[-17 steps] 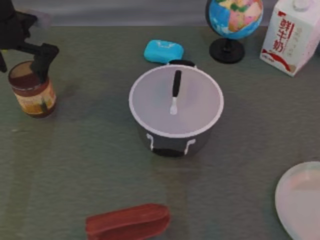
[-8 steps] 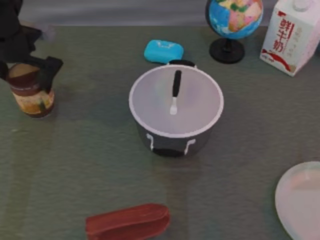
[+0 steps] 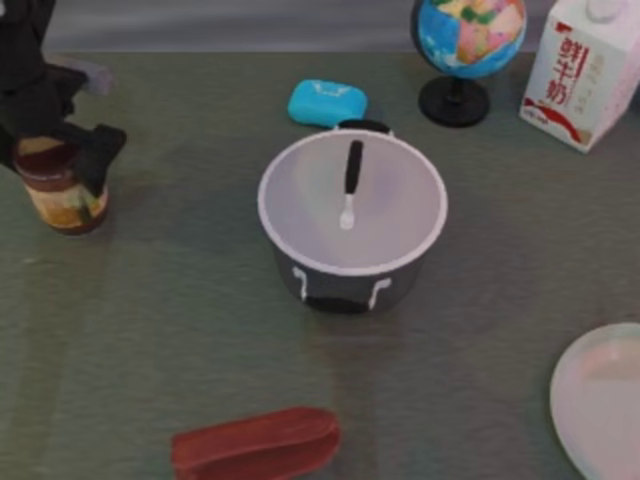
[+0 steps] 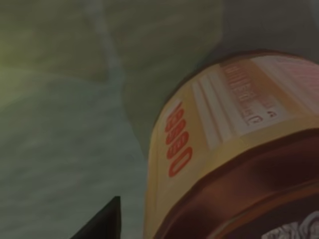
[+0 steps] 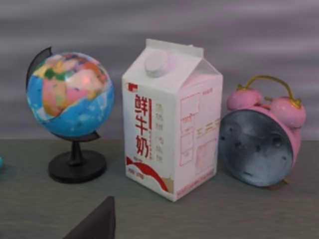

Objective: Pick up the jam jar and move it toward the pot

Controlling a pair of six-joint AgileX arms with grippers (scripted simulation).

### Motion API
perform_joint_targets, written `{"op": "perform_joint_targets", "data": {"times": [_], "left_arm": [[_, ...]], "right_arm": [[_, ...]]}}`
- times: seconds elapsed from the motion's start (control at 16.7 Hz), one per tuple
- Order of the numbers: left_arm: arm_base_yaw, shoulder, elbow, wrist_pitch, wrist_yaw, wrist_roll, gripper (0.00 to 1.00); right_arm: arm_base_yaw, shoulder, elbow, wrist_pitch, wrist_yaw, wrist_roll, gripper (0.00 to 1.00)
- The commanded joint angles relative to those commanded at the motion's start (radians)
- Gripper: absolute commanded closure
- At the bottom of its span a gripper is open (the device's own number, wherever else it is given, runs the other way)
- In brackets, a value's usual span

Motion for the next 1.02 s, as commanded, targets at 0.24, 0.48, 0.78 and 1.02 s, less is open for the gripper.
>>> {"op": "perform_joint_targets", "data": {"times": [0.24,0.48,0.78,1.02], "left_arm": [[0.0,0.0,0.0,0.0,0.0,0.0,0.45],[0.0,0.0,0.0,0.0,0.0,0.0,0.75],[0.0,0.0,0.0,0.0,0.0,0.0,1.0],[0.0,0.0,0.0,0.0,0.0,0.0,1.0]], "right_arm": [[0.0,0.0,0.0,0.0,0.0,0.0,0.0],[0.0,0.0,0.0,0.0,0.0,0.0,0.0],[0.0,0.0,0.0,0.0,0.0,0.0,0.0],[0.0,0.0,0.0,0.0,0.0,0.0,0.0]]}}
